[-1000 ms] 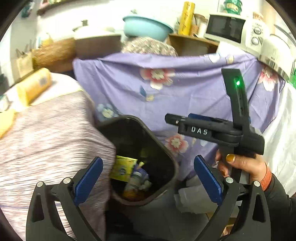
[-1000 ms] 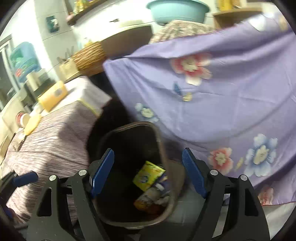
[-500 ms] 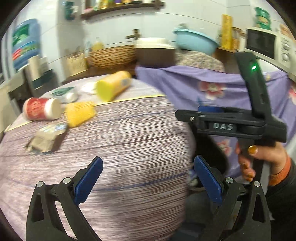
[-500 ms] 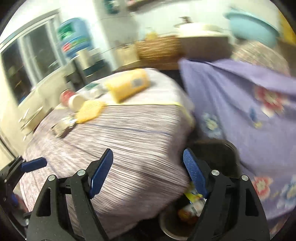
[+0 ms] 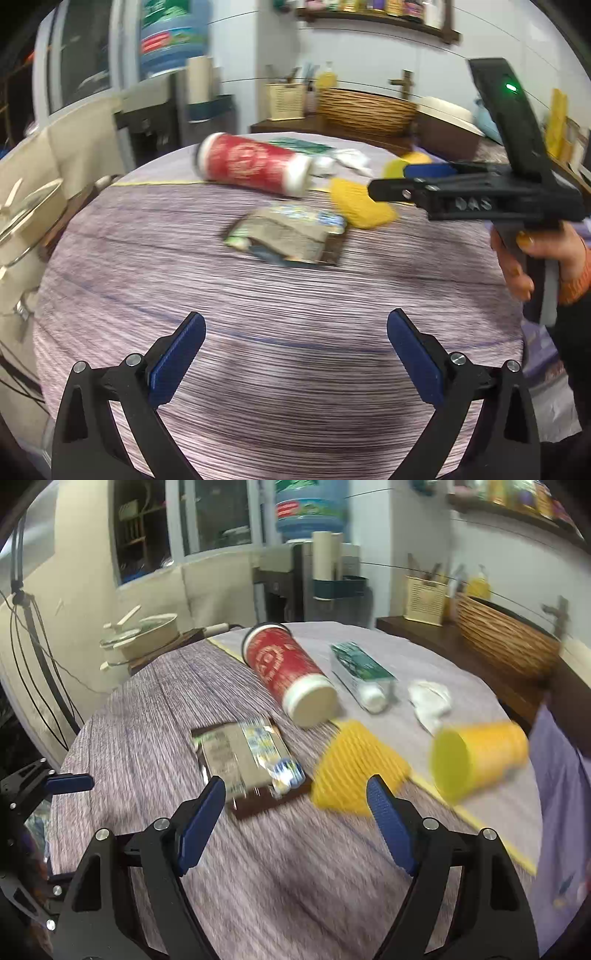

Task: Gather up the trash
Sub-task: 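Move both grippers from the bin back over the table, then grasp the red AGEE tumbler with the right gripper and lift it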

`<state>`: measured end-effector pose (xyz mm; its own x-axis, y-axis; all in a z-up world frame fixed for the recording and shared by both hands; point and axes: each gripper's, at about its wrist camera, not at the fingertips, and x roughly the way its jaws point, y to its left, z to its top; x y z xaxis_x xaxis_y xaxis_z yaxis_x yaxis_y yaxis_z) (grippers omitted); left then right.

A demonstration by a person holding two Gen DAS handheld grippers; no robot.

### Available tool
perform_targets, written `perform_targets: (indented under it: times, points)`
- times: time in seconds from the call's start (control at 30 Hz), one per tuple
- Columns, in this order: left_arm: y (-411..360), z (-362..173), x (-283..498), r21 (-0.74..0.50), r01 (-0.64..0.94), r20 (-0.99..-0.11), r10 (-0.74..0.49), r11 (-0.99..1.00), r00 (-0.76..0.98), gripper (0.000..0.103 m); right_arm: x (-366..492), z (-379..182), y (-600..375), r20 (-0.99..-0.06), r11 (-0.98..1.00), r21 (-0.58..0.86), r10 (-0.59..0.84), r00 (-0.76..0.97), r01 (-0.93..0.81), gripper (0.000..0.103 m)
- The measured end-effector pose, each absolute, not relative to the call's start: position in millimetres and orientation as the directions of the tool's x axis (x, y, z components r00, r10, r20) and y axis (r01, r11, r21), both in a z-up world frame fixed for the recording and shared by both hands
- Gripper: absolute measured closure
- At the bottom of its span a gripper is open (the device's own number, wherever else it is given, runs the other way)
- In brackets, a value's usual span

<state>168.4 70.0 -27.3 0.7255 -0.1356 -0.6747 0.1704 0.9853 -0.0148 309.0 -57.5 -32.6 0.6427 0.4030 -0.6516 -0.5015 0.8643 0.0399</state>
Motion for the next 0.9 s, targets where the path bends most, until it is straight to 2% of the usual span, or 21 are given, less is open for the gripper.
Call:
perform_targets:
  times: [0.2, 0.47, 0.6, 0.8, 0.9]
  points:
    - [100, -30, 174, -0.068, 0.143, -0.686, -0.150, 0.987, 0.712, 0.005, 382, -27, 8, -0.710, 0.823, -0.053, 0.367, 0.601, -0.566, 0.025]
    - [117, -33, 173, -0.076, 0.153, -0.689, -0.163, 0.985, 0.706, 0.005, 469, -37, 74, -0.805, 0.778, -0.132, 0.277, 0.524, -0.614, 0.025]
    - [119, -35, 176, -0.067, 0.158, -0.693, -0.159, 0.985, 0.703, 0.005, 499, -51, 107, -0.849, 0.746, -0.228, 0.162, 0.503, -0.626, 0.017]
    - [118, -43, 186, -0.054, 0.157, -0.712, -0.149, 0.986, 0.687, 0.005, 530, -72, 131, -0.880, 0.709, -0.307, 0.041, 0.472, -0.634, 0.018]
    - [117, -44, 190, -0.048, 0.161, -0.713, -0.146, 0.986, 0.685, 0.005, 535, -80, 133, -0.887, 0.715, -0.303, 0.031, 0.461, -0.630, 0.023]
